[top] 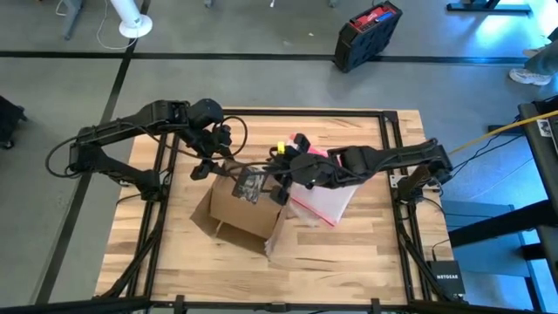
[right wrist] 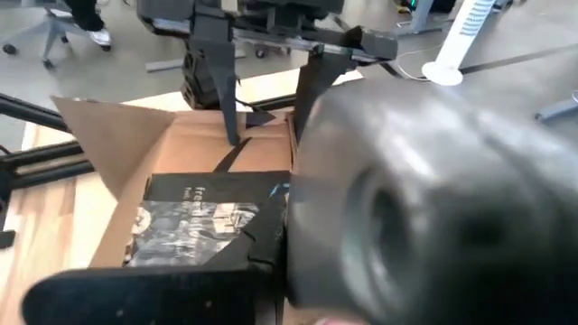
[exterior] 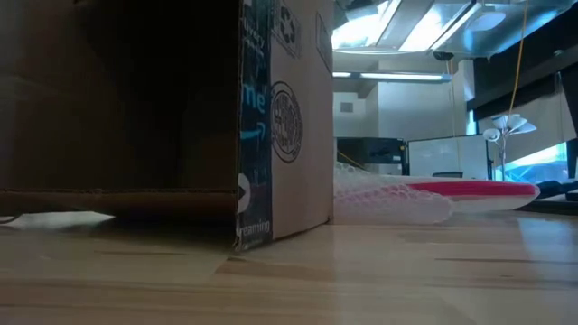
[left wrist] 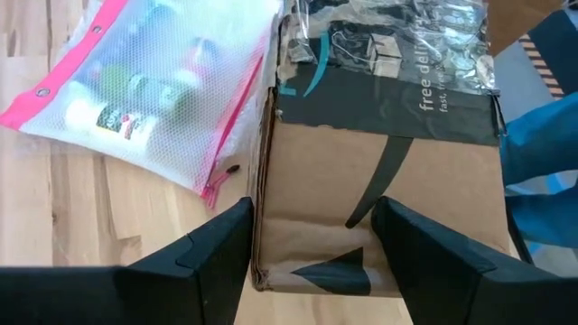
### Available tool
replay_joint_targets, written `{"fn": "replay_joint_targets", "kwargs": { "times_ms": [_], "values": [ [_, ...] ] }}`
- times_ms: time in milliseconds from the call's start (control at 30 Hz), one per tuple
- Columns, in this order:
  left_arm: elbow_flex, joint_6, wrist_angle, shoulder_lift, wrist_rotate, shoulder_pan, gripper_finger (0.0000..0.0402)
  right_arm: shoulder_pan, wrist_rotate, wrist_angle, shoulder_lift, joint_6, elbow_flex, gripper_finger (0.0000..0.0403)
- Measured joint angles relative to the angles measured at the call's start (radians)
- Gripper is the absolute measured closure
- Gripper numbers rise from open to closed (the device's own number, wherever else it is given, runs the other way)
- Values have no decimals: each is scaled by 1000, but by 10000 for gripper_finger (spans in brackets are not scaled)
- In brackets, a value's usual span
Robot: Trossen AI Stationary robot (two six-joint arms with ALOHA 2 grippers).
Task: Unpack boxes
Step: Break down the cardboard box with the gray cutter until it is fully flat
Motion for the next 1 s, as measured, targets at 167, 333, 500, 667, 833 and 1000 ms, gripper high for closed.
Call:
{"fn": "replay_joint_targets", "kwargs": {
  "times_ms": [167, 333, 500, 667, 833, 1000],
  "values": [
    [-1, -5, 1, 0, 3, 0, 171, -3, 7, 123, -7, -32, 12, 332],
    [-1, -12, 2, 0, 6, 0, 171, -34, -26, 224, 11, -62, 13, 332],
    [-2, -28, 2, 0, 9, 0, 171, -50, -31, 233, 46, -61, 12, 332],
    [-2, -28, 1, 0, 11, 0, 171, -49, -33, 252, 78, -53, 13, 332],
    [-2, -28, 1, 1, 12, 0, 171, -48, 1, 246, 83, -57, 12, 332],
    [-2, -27, 0, 1, 12, 0, 171, -50, 12, 231, 85, -64, 12, 332]
  ]
}}
